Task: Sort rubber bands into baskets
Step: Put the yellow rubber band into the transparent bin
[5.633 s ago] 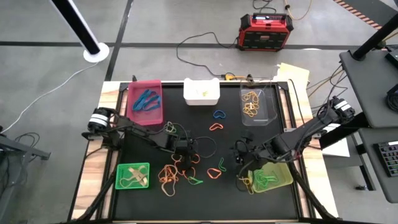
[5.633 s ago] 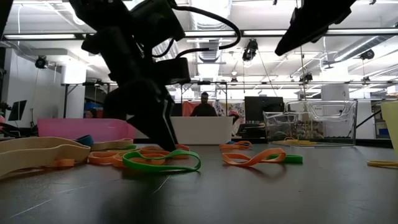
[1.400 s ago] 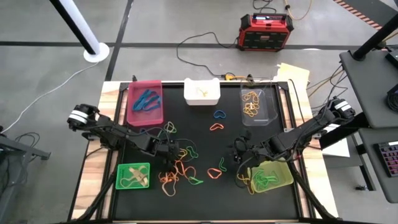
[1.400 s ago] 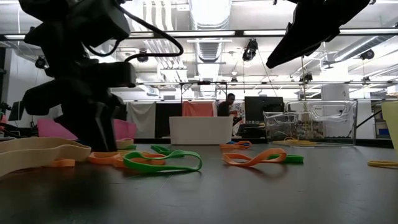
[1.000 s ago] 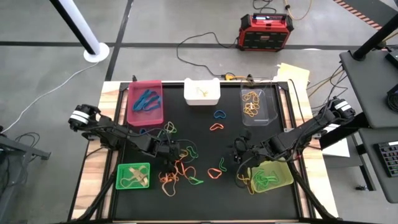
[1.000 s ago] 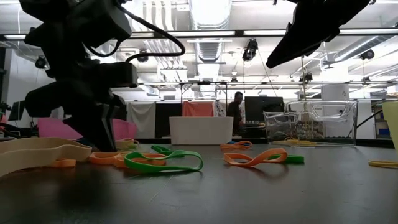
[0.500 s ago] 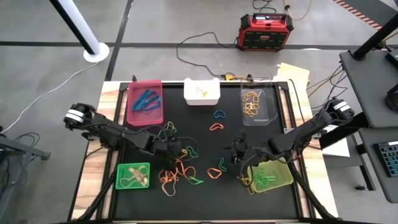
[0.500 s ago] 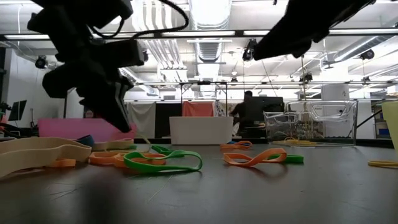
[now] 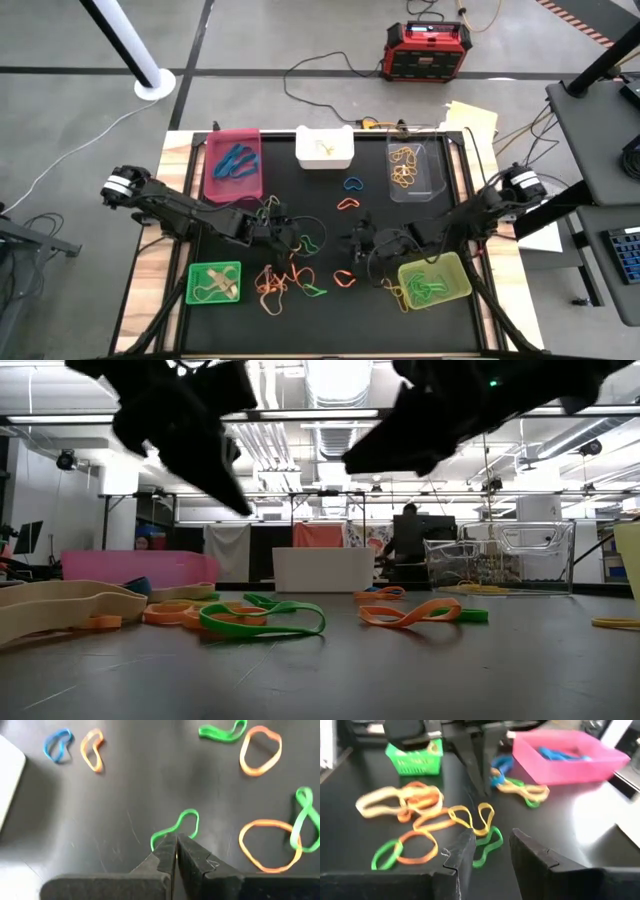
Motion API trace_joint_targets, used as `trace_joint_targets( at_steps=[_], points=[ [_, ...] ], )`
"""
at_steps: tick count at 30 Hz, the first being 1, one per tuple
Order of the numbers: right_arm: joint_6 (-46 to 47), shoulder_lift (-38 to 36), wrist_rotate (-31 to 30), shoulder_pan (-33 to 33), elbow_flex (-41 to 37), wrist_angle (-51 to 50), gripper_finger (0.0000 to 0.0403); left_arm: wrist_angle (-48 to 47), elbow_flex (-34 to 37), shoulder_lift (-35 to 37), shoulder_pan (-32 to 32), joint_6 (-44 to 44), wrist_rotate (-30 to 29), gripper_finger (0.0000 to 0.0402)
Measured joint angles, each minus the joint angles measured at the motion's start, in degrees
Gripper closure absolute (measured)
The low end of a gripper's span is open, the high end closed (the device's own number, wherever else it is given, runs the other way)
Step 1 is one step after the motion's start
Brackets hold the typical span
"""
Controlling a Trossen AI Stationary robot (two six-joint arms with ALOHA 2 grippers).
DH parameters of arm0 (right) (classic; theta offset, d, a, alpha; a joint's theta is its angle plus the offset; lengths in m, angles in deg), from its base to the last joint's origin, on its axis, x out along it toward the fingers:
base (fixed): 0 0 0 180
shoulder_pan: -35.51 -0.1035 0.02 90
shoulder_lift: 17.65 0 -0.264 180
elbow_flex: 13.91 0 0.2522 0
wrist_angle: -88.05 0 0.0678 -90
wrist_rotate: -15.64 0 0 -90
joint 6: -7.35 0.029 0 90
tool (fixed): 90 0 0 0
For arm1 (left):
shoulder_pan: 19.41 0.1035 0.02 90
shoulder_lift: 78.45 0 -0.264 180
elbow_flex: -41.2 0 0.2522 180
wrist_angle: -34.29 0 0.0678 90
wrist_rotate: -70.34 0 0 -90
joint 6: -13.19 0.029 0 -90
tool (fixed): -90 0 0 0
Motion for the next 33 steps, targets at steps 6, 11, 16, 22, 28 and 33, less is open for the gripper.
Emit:
trace_joint_targets(
  at_steps=[6, 11, 16, 22, 28, 33],
  points=[
    [-1.6, 4.3, 2.5, 1.9, 0.2, 5.3, 0.0284, -7.0, -2.9, 0.0, 0.0, -1.4, 0.7, 0.0401],
    [-1.6, 5.4, 2.7, 1.9, 0.7, 5.3, 0.0284, -7.6, 0.2, 0.0, 0.0, -5.6, 4.5, 0.0393],
    [-1.6, 5.0, 2.7, 1.9, 0.7, 5.2, 0.0284, -3.7, 5.5, 0.0, 0.0, -9.0, 6.6, 0.0345],
    [-1.6, 3.9, 3.3, 1.9, 0.7, 5.0, 0.0284, 11.1, 12.1, 0.0, 0.0, -8.4, 6.6, 0.0265],
    [-1.6, 3.4, 3.3, 1.9, 0.7, 4.0, 0.0284, 15.5, 15.1, 0.0, 0.1, -8.6, 5.1, 0.0207],
    [-1.6, 3.4, 3.3, 1.9, 0.7, 4.0, 0.0284, 19.5, 17.1, 0.0, 0.2, -8.7, 3.2, 0.0199]
  ],
)
